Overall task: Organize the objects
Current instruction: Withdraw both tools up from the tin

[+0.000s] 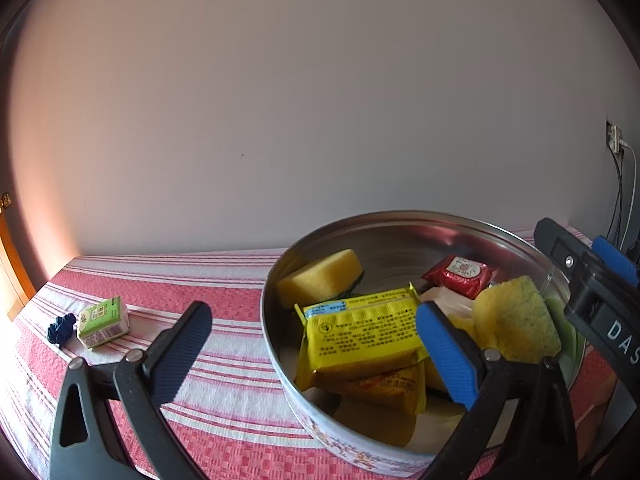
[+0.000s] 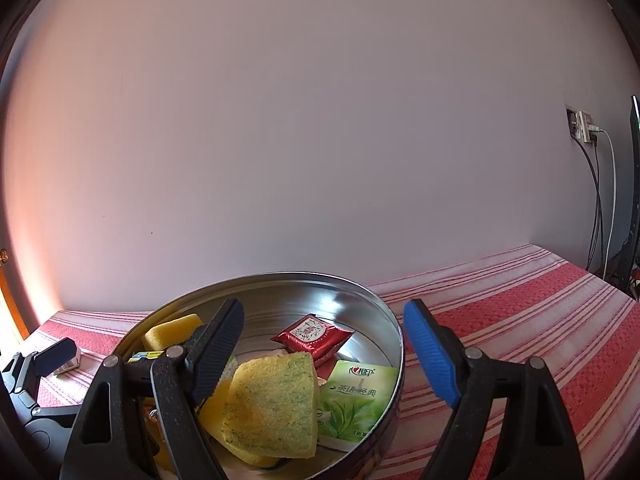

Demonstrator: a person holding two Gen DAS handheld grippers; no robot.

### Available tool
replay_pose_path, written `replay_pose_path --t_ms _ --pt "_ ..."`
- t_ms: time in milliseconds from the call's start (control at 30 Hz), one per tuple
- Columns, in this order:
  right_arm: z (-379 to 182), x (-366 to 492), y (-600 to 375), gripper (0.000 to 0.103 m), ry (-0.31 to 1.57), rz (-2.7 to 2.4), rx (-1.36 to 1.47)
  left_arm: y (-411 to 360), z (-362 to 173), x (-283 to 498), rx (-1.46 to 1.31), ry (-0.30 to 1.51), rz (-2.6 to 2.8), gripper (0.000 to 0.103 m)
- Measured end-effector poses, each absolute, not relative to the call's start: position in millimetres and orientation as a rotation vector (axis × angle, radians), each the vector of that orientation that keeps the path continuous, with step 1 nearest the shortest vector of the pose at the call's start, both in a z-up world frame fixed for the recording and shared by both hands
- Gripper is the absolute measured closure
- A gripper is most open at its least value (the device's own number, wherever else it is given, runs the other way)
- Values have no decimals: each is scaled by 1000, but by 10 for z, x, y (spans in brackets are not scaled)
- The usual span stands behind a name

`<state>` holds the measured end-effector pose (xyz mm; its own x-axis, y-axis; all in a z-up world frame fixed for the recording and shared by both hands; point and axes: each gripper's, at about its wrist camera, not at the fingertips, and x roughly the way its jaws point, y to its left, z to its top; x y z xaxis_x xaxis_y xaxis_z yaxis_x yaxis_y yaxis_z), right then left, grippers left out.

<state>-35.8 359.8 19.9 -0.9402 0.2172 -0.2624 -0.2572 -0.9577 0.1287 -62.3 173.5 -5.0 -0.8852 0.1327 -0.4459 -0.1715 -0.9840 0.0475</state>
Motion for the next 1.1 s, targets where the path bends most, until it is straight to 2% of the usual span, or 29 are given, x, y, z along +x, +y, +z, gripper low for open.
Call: replay_pose_path --t_ms 633,900,1100 --pt "259 -72 3452 13 228 2850 -232 1394 -12 -414 -622 97 2969 0" --pt "253 114 3272 13 288 2813 -231 1105 -23 -295 -634 67 2961 0" --pt "274 171 2880 13 173 2859 -232 872 -29 -235 -633 96 2984 0"
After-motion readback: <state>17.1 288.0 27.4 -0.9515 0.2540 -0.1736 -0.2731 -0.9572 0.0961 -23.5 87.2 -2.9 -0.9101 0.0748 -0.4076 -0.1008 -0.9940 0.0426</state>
